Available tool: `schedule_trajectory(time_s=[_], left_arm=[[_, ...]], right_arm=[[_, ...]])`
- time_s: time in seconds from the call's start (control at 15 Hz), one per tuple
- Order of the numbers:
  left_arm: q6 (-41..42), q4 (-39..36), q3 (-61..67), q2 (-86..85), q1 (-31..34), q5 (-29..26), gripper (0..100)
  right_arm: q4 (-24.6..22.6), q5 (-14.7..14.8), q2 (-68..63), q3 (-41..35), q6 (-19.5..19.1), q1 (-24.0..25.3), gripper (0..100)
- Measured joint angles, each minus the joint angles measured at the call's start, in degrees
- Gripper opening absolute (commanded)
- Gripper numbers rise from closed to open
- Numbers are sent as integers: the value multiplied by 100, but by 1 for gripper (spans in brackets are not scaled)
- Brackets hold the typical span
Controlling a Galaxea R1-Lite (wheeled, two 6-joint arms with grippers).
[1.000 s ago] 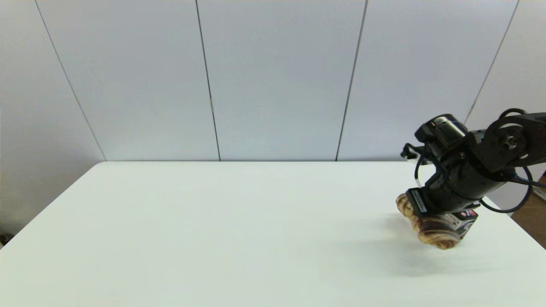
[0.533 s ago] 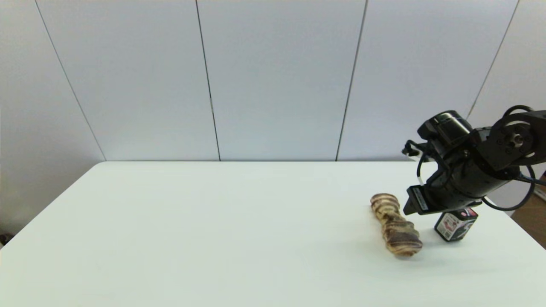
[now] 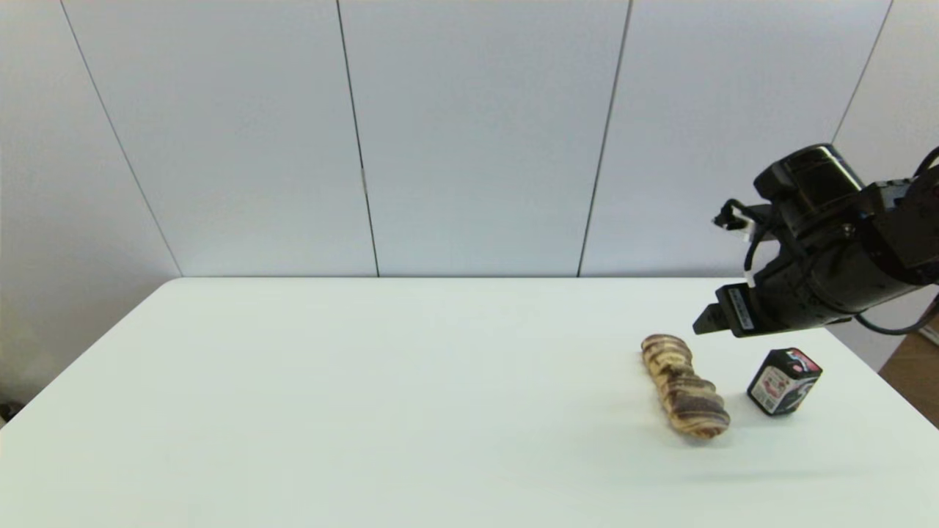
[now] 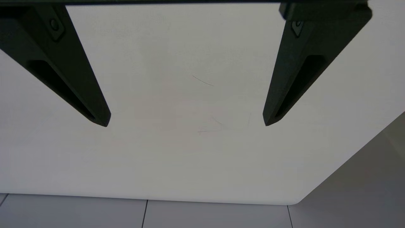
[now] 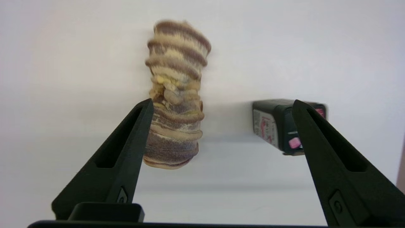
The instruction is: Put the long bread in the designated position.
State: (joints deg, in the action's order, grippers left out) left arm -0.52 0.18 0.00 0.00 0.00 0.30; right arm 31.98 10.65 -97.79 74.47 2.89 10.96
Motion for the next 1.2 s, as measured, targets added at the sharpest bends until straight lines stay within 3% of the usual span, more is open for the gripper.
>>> schedule_trajectory(time_s=[0.6,0.87,1.2], left_arm=[[1,-2,0,0,0,2,100],[1,0,0,0,0,0,100],[1,0,0,0,0,0,100]], right_arm=[[52,17,1558,15,-168,-99,100],[49,6,2324,-325,-663,-347,100],[32,-2,3266,-967,-727,-567,100]])
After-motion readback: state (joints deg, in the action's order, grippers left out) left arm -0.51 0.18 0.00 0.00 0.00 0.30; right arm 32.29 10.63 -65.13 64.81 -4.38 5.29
